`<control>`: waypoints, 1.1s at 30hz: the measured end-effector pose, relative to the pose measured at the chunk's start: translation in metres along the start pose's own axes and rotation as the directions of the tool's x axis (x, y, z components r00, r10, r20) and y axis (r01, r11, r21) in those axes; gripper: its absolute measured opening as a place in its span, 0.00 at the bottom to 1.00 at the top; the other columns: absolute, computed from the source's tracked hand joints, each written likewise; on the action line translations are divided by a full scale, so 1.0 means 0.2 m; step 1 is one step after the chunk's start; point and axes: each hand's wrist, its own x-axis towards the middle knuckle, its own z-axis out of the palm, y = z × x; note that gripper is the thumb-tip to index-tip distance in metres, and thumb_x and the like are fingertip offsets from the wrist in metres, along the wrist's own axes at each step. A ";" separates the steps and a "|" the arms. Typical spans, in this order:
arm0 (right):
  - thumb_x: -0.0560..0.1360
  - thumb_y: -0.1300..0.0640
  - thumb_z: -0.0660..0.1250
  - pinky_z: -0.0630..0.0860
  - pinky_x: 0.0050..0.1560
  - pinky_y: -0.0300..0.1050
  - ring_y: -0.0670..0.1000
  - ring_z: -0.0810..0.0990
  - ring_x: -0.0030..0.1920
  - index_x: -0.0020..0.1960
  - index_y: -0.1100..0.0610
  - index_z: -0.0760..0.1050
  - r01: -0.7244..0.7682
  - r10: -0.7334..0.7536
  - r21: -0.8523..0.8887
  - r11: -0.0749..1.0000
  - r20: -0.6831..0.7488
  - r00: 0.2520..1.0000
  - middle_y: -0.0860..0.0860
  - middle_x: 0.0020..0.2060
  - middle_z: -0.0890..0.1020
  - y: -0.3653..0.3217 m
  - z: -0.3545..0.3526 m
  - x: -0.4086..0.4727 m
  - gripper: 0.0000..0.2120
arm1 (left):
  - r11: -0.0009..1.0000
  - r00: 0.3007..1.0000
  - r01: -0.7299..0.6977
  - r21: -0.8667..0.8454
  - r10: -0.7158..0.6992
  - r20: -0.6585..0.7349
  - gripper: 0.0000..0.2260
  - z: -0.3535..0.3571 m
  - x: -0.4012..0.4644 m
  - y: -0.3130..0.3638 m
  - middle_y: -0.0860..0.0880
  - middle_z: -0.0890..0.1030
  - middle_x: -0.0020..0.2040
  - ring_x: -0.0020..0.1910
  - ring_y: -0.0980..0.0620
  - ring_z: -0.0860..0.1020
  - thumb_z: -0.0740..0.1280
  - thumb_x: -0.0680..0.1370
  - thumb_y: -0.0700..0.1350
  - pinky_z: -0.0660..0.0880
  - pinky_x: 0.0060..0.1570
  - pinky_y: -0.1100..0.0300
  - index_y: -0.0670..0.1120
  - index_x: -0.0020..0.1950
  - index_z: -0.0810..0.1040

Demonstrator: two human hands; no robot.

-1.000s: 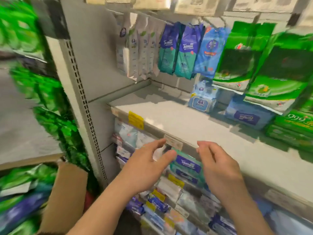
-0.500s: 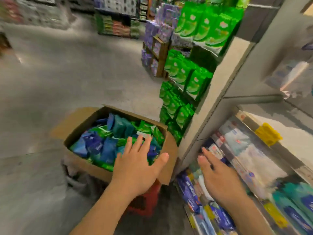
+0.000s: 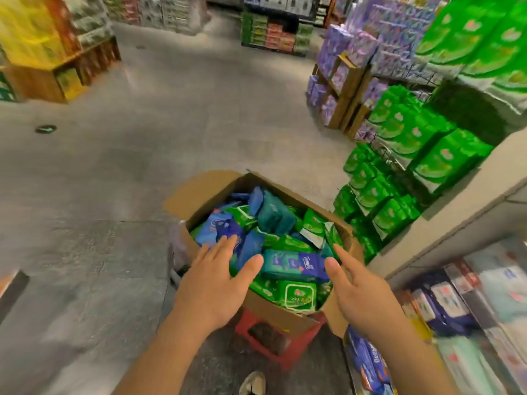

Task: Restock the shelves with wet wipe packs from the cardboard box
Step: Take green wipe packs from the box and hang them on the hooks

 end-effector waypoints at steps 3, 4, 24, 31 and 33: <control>0.80 0.32 0.51 0.69 0.56 0.44 0.55 0.73 0.71 0.81 0.40 0.58 -0.004 0.003 0.034 0.999 0.013 1.000 0.50 0.74 0.74 0.00 0.02 0.15 0.31 | 1.000 1.000 0.025 0.003 -0.025 0.006 0.45 -0.02 0.11 -0.01 0.59 0.56 0.83 0.83 0.53 0.51 0.47 0.71 0.80 0.53 0.80 0.48 0.59 0.83 0.54; 0.79 0.32 0.50 0.69 0.57 0.44 0.55 0.73 0.71 0.81 0.40 0.58 -0.006 0.005 0.050 0.999 0.018 1.000 0.50 0.73 0.74 0.00 0.03 0.20 0.32 | 0.999 0.999 0.035 0.003 -0.035 0.012 0.46 -0.03 0.15 0.00 0.59 0.55 0.83 0.82 0.54 0.50 0.47 0.70 0.80 0.53 0.79 0.48 0.59 0.83 0.54; 0.81 0.39 0.61 0.76 0.60 0.46 0.49 0.79 0.63 0.77 0.44 0.69 -0.065 0.071 0.174 0.983 -0.026 0.997 0.47 0.68 0.79 0.29 0.10 1.05 0.25 | 0.991 0.974 0.122 -0.062 -0.108 0.201 0.45 0.14 0.95 0.23 0.57 0.65 0.80 0.79 0.55 0.61 0.51 0.67 0.80 0.60 0.78 0.52 0.60 0.81 0.63; 0.80 0.44 0.67 0.71 0.61 0.48 0.55 0.75 0.65 0.66 0.53 0.77 -0.184 0.209 0.180 0.966 -0.133 0.969 0.55 0.63 0.79 0.32 0.32 1.34 0.20 | 0.986 0.935 0.156 -0.065 -0.126 0.331 0.47 0.23 1.20 0.15 0.60 0.70 0.76 0.74 0.59 0.68 0.52 0.66 0.83 0.65 0.73 0.55 0.58 0.78 0.68; 0.78 0.43 0.70 0.69 0.60 0.48 0.56 0.73 0.64 0.64 0.55 0.76 -0.254 0.283 0.195 0.947 -0.140 0.949 0.56 0.61 0.76 0.33 0.39 1.43 0.20 | 0.980 0.920 0.183 -0.075 -0.144 0.365 0.35 0.25 1.25 0.15 0.61 0.71 0.75 0.72 0.59 0.69 0.57 0.74 0.75 0.66 0.70 0.57 0.59 0.77 0.69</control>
